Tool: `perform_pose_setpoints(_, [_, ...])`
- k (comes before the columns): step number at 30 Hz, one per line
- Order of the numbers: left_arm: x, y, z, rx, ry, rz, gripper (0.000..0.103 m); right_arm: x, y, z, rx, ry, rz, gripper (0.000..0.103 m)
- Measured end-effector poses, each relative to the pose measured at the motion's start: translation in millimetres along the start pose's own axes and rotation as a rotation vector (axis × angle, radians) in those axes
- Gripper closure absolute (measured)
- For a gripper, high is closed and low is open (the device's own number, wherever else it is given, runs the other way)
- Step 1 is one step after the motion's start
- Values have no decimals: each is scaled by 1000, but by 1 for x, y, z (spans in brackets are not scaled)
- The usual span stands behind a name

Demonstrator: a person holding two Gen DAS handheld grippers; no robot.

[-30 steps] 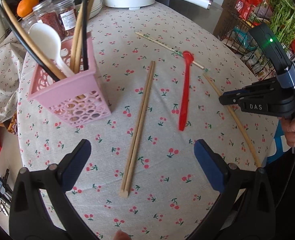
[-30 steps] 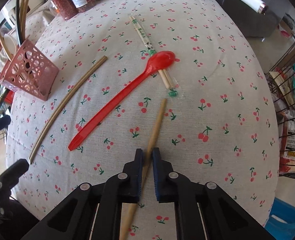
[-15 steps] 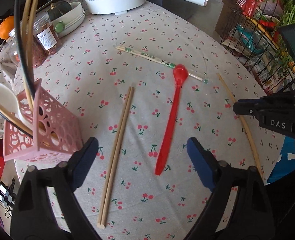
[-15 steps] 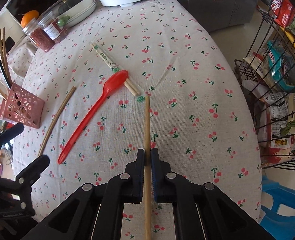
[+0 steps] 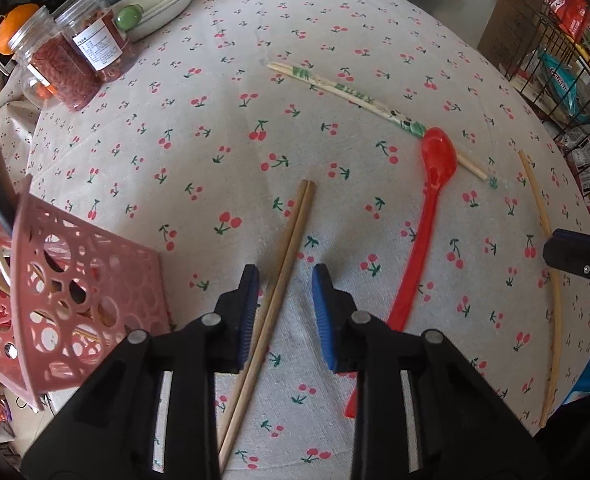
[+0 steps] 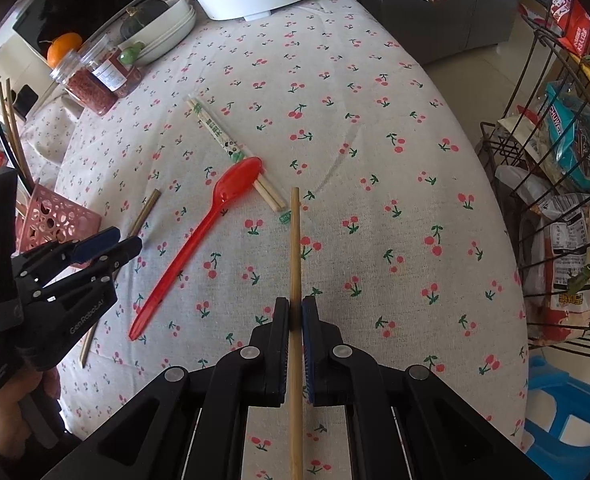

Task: Organize utensils
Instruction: 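Grasp a wooden chopstick with the left tool while the right tool grasps another, then lower both wooden chopsticks into the pink holder and open both tools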

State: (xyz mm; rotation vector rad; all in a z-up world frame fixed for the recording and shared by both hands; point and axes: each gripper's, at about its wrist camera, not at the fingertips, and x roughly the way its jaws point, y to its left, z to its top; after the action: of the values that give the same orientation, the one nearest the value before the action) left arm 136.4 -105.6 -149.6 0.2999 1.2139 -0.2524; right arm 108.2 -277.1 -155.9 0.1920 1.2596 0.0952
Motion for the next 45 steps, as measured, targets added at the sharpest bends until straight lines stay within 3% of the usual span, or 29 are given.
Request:
perform_pose_setpoints(3, [1,2,0,-7,25,-15,76,-1,-1,2,1,-3,11,97])
perform_pose_setpoints(6, [2,6,0,-30,45,-70,89,-4,0,3,7,-11,30,97])
perform_pose_setpoints(10, [0,5,-5,-6,26,-72,93,-10,5,2,2,-33,56,97])
perform_pose_setpoints(12, [-6,4,-9,-2,6,-115,93,-15,7,2,-1,-48,67,97])
perform_pose_setpoints(21, [-72,20,-26,-2,-188,-192,94,-51,22,-1,-36,-185,114,97])
perform_pose_setpoints(31, [-132,56,-49,-25,-403,-221,94,-101,52,-7,-118,-411,169,97])
perform_pose_setpoints(40, [-180,85,-59,-90,-607,-278,98,-137,82,-7,-190,-598,202,97])
perform_pose_setpoints(45, [-205,100,-66,-137,-713,-287,98,-153,95,-5,-189,-651,249,97])
